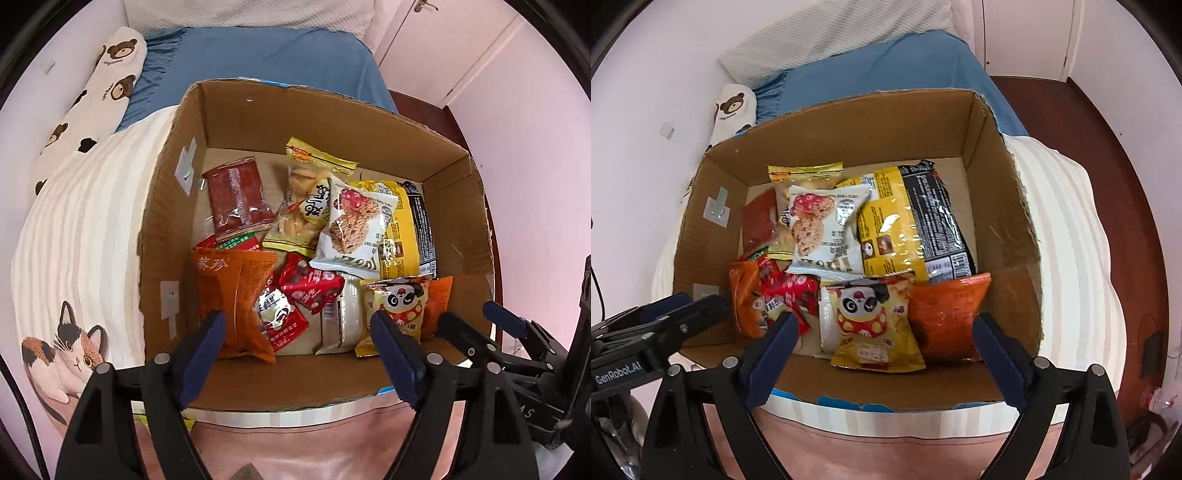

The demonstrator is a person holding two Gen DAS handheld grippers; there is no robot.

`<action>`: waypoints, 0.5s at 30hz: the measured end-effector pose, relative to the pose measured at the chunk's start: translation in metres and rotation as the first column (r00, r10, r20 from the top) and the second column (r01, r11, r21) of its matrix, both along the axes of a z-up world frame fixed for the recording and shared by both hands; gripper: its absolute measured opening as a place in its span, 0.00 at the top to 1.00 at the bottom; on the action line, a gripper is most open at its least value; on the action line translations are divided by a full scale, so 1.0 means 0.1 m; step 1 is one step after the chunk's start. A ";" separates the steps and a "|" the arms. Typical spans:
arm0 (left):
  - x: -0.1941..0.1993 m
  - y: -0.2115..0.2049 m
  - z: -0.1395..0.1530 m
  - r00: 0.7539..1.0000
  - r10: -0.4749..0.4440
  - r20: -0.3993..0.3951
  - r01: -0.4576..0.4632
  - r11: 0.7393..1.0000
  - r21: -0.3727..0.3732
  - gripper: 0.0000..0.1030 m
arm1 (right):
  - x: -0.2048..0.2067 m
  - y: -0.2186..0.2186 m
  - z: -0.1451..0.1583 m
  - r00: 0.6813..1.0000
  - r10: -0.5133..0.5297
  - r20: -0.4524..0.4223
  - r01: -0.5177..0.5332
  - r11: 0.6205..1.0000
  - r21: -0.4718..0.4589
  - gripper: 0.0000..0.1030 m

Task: Organize snacks
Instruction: 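Move the left tool to the candy bag while the right moves to the cake packet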

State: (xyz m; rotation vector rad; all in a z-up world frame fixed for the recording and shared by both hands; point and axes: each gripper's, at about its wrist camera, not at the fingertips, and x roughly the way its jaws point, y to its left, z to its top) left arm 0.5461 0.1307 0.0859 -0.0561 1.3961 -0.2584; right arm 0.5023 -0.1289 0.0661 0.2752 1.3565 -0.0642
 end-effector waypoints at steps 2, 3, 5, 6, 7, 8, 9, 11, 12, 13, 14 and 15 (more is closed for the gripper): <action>-0.03 0.02 0.01 1.000 0.005 0.009 -0.005 1.000 0.007 0.23 | -0.02 0.01 0.00 1.000 0.000 0.002 0.000 1.000 -0.009 0.06; -0.05 0.03 0.02 1.000 0.006 0.016 -0.006 1.000 0.007 0.23 | -0.04 0.01 0.02 1.000 0.001 0.007 -0.001 1.000 -0.015 0.06; -0.10 0.06 0.06 0.999 0.013 0.036 -0.014 1.000 0.013 0.23 | -0.07 0.02 0.06 1.000 0.004 0.017 -0.004 1.000 -0.024 0.06; -0.13 0.07 0.10 0.998 0.018 0.052 -0.019 1.000 0.017 0.23 | -0.09 0.03 0.08 1.000 0.002 0.022 -0.002 1.000 -0.026 0.06; -0.17 0.07 0.13 0.997 0.022 0.068 -0.023 1.000 0.018 0.23 | -0.12 0.03 0.11 1.000 0.002 0.024 -0.001 1.000 -0.022 0.06; -0.21 0.08 0.16 0.996 0.026 0.081 -0.028 0.999 0.016 0.23 | -0.15 0.04 0.13 1.000 0.001 0.027 0.000 1.000 -0.014 0.06; -0.27 0.09 0.19 0.995 0.030 0.093 -0.032 0.999 0.011 0.23 | -0.19 0.04 0.16 1.000 -0.001 0.030 0.001 1.000 -0.002 0.06; -0.40 0.08 0.26 0.992 0.031 0.125 -0.033 0.999 0.013 0.23 | -0.27 0.04 0.22 0.999 -0.001 0.034 0.001 1.000 0.004 0.06; -0.50 0.07 0.30 0.988 0.026 0.151 -0.030 0.999 0.023 0.23 | -0.32 0.03 0.26 0.999 0.001 0.039 -0.001 1.000 0.004 0.06; -0.57 0.06 0.33 0.985 0.022 0.169 -0.027 0.999 0.029 0.23 | -0.39 0.02 0.30 0.999 0.003 0.046 -0.003 1.000 -0.001 0.06; -0.65 0.04 0.35 0.982 0.017 0.185 -0.024 0.999 0.034 0.23 | -0.45 0.01 0.33 0.999 0.003 0.051 -0.003 1.000 -0.006 0.06; -0.73 0.03 0.37 0.979 0.012 0.201 -0.021 0.999 0.041 0.23 | -0.53 -0.02 0.35 0.998 0.000 0.055 0.001 1.000 -0.014 0.06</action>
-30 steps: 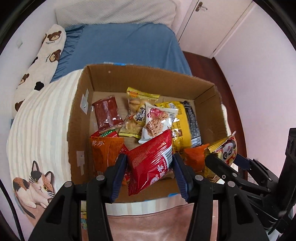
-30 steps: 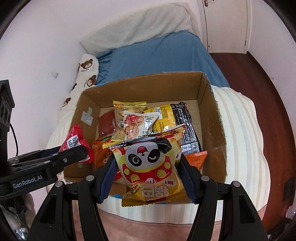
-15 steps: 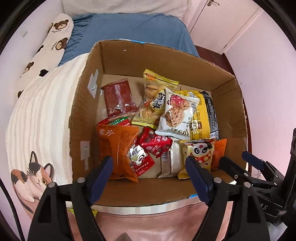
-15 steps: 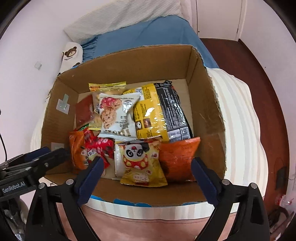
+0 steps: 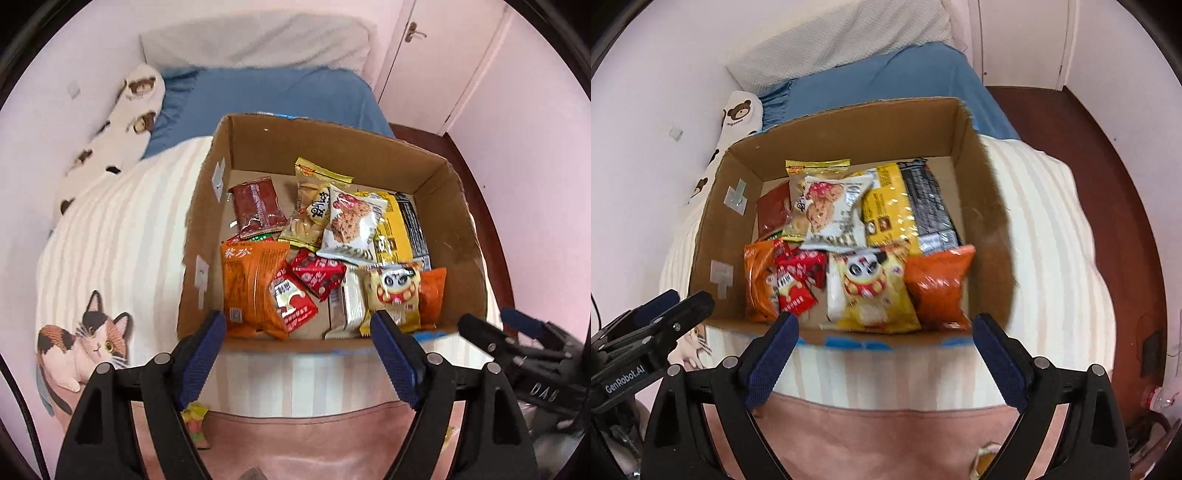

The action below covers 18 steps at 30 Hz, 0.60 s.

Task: Organize snacks
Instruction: 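Move the left tool to the candy bag while the right moves to the cake packet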

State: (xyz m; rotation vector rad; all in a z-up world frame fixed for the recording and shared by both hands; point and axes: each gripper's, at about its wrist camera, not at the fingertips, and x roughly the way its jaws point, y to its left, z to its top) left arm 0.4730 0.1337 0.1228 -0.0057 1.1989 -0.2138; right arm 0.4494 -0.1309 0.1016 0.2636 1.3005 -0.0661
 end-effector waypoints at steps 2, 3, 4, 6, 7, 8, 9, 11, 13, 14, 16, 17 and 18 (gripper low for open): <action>-0.19 -0.03 -0.01 1.000 -0.009 0.014 0.009 1.000 0.016 0.23 | -0.16 -0.07 0.03 1.000 -0.016 -0.001 0.016 1.000 -0.007 0.06; -0.27 -0.04 -0.03 1.000 -0.013 0.011 0.013 1.000 0.016 0.23 | -0.28 -0.13 0.03 0.999 -0.033 -0.006 0.033 0.999 -0.007 0.06; -0.34 -0.05 -0.06 1.000 -0.018 0.003 0.018 1.000 0.016 0.23 | -0.36 -0.18 0.03 0.999 -0.045 -0.012 0.045 0.999 -0.008 0.06; -0.48 -0.09 -0.16 0.999 -0.030 -0.020 0.031 0.999 0.020 0.23 | -0.55 -0.30 -0.02 0.996 -0.078 -0.031 0.078 0.997 -0.002 0.06; -0.56 -0.11 -0.24 0.998 -0.039 -0.039 0.039 0.999 0.020 0.23 | -0.66 -0.36 -0.06 0.994 -0.096 -0.044 0.096 0.995 0.000 0.06; -0.63 -0.13 -0.34 0.997 -0.046 -0.061 0.047 0.999 0.021 0.23 | -0.75 -0.42 -0.12 0.992 -0.113 -0.062 0.114 0.994 0.000 0.06; -0.69 -0.16 -0.43 0.995 -0.052 -0.083 0.054 0.998 0.027 0.23 | -0.89 -0.49 -0.22 0.986 -0.137 -0.090 0.138 0.991 0.000 0.06; -0.82 -0.24 -0.68 0.987 -0.075 -0.140 0.081 0.996 0.043 0.23 | -1.05 -0.58 -0.41 0.976 -0.168 -0.136 0.169 0.986 -0.004 0.06; -0.93 -0.31 -0.88 0.981 -0.091 -0.170 0.104 0.992 0.071 0.23 | -1.26 -0.68 -0.64 0.958 -0.207 -0.196 0.212 0.977 0.003 0.06; -0.96 -0.33 -0.96 0.978 -0.099 -0.184 0.115 0.990 0.078 0.23 | -1.35 -0.71 -0.74 0.951 -0.222 -0.217 0.227 0.974 0.000 0.06; -1.03 -0.38 -1.11 0.973 -0.106 -0.205 0.127 0.987 0.094 0.23 | -1.52 -0.78 -0.94 0.933 -0.250 -0.260 0.254 0.967 -0.016 0.06; -1.04 -0.39 -1.15 0.971 -0.109 -0.213 0.133 0.986 0.099 0.23 | -1.59 -0.80 -1.02 0.925 -0.262 -0.276 0.267 0.963 -0.018 0.06; -1.05 -0.41 -1.20 0.969 -0.111 -0.221 0.136 0.986 0.102 0.23 | -1.67 -0.83 -1.10 0.916 -0.273 -0.295 0.281 0.959 -0.014 0.06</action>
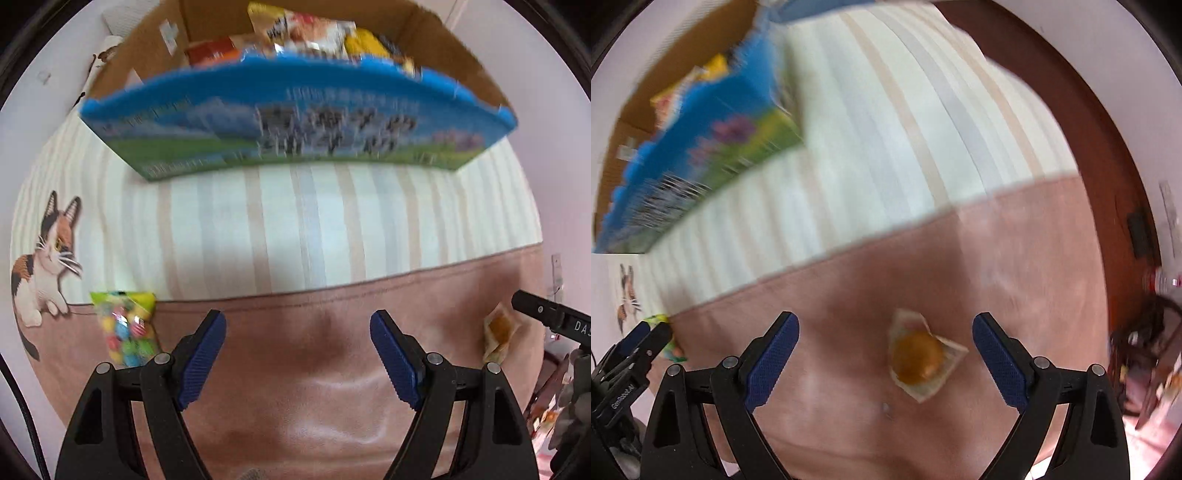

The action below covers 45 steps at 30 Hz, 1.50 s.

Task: Organize snacks
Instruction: 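Move the left tool to the candy bag while the right moves to the cake packet, then grasp the colourful candy bag with the left gripper while the right grasps the round cake packet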

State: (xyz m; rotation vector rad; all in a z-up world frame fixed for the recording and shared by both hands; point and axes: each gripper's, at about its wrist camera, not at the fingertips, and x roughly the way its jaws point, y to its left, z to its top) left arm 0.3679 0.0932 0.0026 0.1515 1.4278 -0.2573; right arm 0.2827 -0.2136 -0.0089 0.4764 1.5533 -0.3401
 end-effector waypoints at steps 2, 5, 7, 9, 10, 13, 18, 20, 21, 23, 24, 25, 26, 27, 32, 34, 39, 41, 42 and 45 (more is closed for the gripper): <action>-0.02 -0.01 -0.10 1.000 0.000 -0.018 0.000 1.000 0.012 0.23 | -0.12 -0.03 -0.15 0.999 -0.025 -0.036 0.026 1.000 0.014 0.06; -0.04 0.00 -0.21 0.999 0.009 -0.039 -0.008 1.000 0.022 0.23 | -0.23 -0.05 -0.34 0.996 -0.045 -0.080 0.048 0.999 0.026 0.06; -0.04 0.01 -0.25 0.999 0.013 -0.046 -0.012 0.999 0.030 0.23 | -0.29 -0.04 -0.44 0.994 -0.055 -0.099 0.058 0.998 0.029 0.06; -0.06 0.01 -0.29 0.999 0.019 -0.051 -0.017 0.999 0.031 0.23 | -0.33 -0.03 -0.51 0.992 -0.062 -0.112 0.065 0.998 0.022 0.06; -0.07 0.03 -0.32 0.998 0.023 -0.054 -0.021 0.999 0.032 0.23 | -0.34 -0.02 -0.53 0.992 -0.064 -0.110 0.067 0.997 0.024 0.06; -0.07 0.07 -0.35 0.998 0.030 -0.054 -0.028 0.999 0.039 0.23 | -0.36 0.05 -0.56 0.994 -0.039 -0.101 0.039 0.999 0.001 0.22; -0.07 0.24 -0.36 0.998 0.047 -0.042 -0.045 0.998 0.046 0.23 | -0.32 0.34 -0.54 0.995 0.056 -0.077 -0.058 0.998 -0.026 0.43; -0.04 0.36 -0.33 0.998 0.057 -0.039 -0.055 0.997 0.050 0.23 | -0.27 0.48 -0.53 0.994 0.090 -0.067 -0.091 0.996 -0.017 0.45; -0.04 0.41 -0.32 0.997 0.064 -0.035 -0.062 0.997 0.053 0.23 | -0.25 0.53 -0.54 0.993 0.102 -0.063 -0.103 0.995 -0.011 0.45; 0.01 0.59 -0.31 0.997 0.075 -0.029 -0.074 0.996 0.058 0.23 | -0.18 0.72 -0.55 0.989 0.139 -0.054 -0.139 0.990 0.005 0.46; 0.01 0.66 -0.30 0.996 0.082 -0.025 -0.080 0.995 0.065 0.23 | -0.15 0.81 -0.57 0.986 0.157 -0.049 -0.156 0.988 0.017 0.46; 0.02 0.75 -0.28 0.996 0.091 -0.019 -0.089 0.993 0.074 0.23 | -0.13 0.87 -0.58 0.984 0.171 -0.046 -0.170 0.985 0.025 0.46; 0.02 0.83 -0.27 0.995 0.100 -0.015 -0.098 0.992 0.079 0.23 | -0.09 0.97 -0.60 0.981 0.189 -0.043 -0.188 0.982 0.033 0.46; 0.02 0.94 -0.26 0.993 0.115 -0.013 -0.114 0.990 0.088 0.23 | -0.05 1.09 -0.61 0.976 0.215 -0.036 -0.214 0.976 0.048 0.46; 0.05 1.56 -0.31 0.979 0.203 -0.033 -0.198 0.975 0.098 0.23 | 0.13 1.56 -0.65 0.952 0.306 -0.019 -0.304 0.949 0.079 0.46; 0.05 1.81 -0.39 0.966 0.253 -0.052 -0.246 0.963 0.110 0.23 | 0.19 1.72 -0.68 0.942 0.334 -0.015 -0.331 0.939 0.091 0.46; 0.11 2.23 -0.59 0.934 0.329 -0.136 -0.321 0.944 0.077 0.23 | 0.33 2.00 -0.81 0.930 0.367 -0.034 -0.363 0.927 0.091 0.45; 0.18 2.28 -0.67 0.933 0.326 -0.156 -0.318 0.945 0.072 0.23 | 0.35 2.13 -0.88 0.925 0.378 -0.049 -0.373 0.924 0.082 0.44; 0.22 2.30 -0.71 0.932 0.321 -0.166 -0.313 0.947 0.071 0.23 | 0.36 2.13 -0.89 0.924 0.378 -0.052 -0.373 0.924 0.081 0.44; 0.27 2.26 -0.81 0.939 0.281 -0.196 -0.276 0.960 0.052 0.23 | 0.43 2.20 -0.95 0.928 0.369 -0.057 -0.362 0.926 0.102 0.41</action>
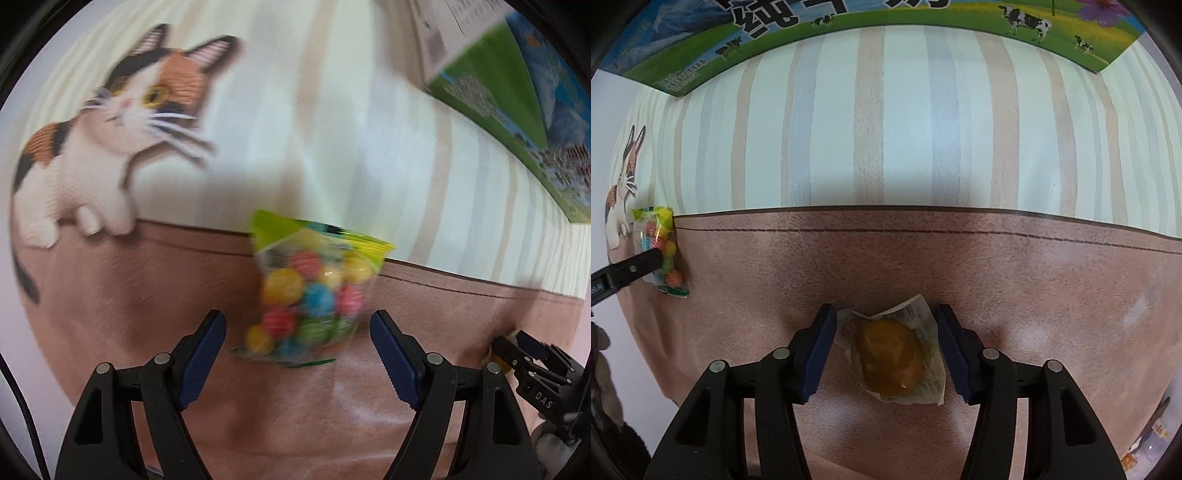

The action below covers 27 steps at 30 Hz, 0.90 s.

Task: Organize snacks
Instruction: 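Grasp the colourful candy bag with the left gripper while the right grasps the round cake packet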

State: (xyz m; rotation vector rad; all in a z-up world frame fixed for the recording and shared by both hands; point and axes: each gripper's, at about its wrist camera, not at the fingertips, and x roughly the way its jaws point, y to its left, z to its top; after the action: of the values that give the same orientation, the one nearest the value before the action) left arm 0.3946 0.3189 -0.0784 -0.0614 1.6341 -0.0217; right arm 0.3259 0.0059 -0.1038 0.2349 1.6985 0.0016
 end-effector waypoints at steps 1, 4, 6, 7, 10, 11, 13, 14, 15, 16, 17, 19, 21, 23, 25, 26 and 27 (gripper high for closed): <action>0.01 -0.03 -0.04 1.000 -0.017 -0.010 0.017 1.000 -0.007 0.23 | 0.07 0.03 -0.01 1.000 -0.007 -0.006 0.007 1.000 0.006 0.40; 0.05 -0.14 -0.05 0.999 -0.045 0.018 0.046 0.999 -0.016 0.28 | 0.20 -0.10 0.02 0.999 -0.030 -0.021 0.031 0.999 0.027 0.37; 0.04 -0.21 -0.07 0.998 -0.057 0.019 0.057 0.998 -0.022 0.48 | 0.18 -0.19 -0.03 0.999 -0.036 -0.031 0.037 0.999 0.034 0.36; 0.02 -0.20 -0.06 0.998 -0.055 0.012 0.056 0.998 -0.039 0.48 | 0.16 -0.20 -0.03 0.999 -0.042 -0.033 0.043 0.998 0.037 0.36; -0.04 -0.26 -0.06 0.998 -0.055 -0.004 0.055 0.995 -0.086 0.49 | 0.13 -0.26 -0.01 0.998 -0.040 -0.038 0.041 0.998 0.040 0.36; -0.07 -0.30 -0.07 0.998 -0.059 -0.011 0.058 0.994 -0.094 0.49 | 0.12 -0.26 -0.02 0.999 -0.039 -0.038 0.041 0.998 0.041 0.36; -0.12 -0.37 -0.10 0.998 -0.065 -0.027 0.061 0.991 -0.118 0.49 | 0.12 -0.25 -0.02 0.998 -0.033 -0.044 0.035 0.999 0.042 0.36; -0.12 -0.40 -0.15 0.997 -0.064 -0.041 0.058 0.990 -0.127 0.47 | 0.13 -0.25 -0.02 0.998 -0.029 -0.047 0.032 0.998 0.051 0.36; -0.10 -0.43 -0.21 0.997 -0.062 -0.056 0.054 0.990 -0.129 0.47 | 0.11 -0.25 -0.02 0.998 -0.026 -0.049 0.029 0.998 0.052 0.36; -0.13 -0.51 -0.22 0.996 -0.069 -0.063 0.061 0.991 -0.118 0.47 | 0.08 -0.26 -0.02 0.998 -0.021 -0.051 0.023 0.998 0.052 0.36; -0.13 -0.56 -0.25 0.995 -0.082 -0.062 0.076 0.992 -0.098 0.47 | 0.08 -0.24 -0.05 0.998 -0.015 -0.055 0.018 0.998 0.052 0.36; -0.12 -0.57 -0.28 0.995 -0.081 -0.065 0.075 0.994 -0.084 0.47 | 0.06 -0.20 -0.07 0.998 0.004 -0.055 -0.001 0.999 0.048 0.36; -0.12 -0.66 -0.23 0.995 -0.080 -0.054 0.075 0.994 -0.079 0.47 | 0.02 -0.15 -0.06 0.998 0.032 -0.045 -0.031 0.999 0.029 0.42; -0.12 -0.76 -0.18 0.995 -0.094 -0.039 0.091 0.994 -0.068 0.50 | -0.05 -0.03 -0.02 0.998 0.061 -0.031 -0.061 0.998 0.013 0.52; -0.17 -0.82 -0.13 0.994 -0.103 -0.028 0.101 0.993 -0.065 0.53 | -0.10 -0.01 0.01 0.997 0.070 -0.011 -0.070 0.997 0.017 0.53; -0.19 -0.84 -0.10 0.994 -0.102 -0.025 0.100 0.992 -0.071 0.53 | -0.14 0.01 0.07 0.998 0.069 -0.003 -0.069 0.997 0.020 0.53; -0.20 -0.89 -0.08 0.995 -0.099 -0.025 0.097 0.992 -0.080 0.53 | -0.15 0.01 0.11 0.998 0.065 0.010 -0.065 0.998 0.025 0.53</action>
State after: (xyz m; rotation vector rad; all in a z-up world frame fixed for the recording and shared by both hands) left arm 0.3748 0.2300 -0.0866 -0.0420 1.6637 -0.1617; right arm 0.3107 0.0068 -0.0930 0.1982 1.6969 0.0727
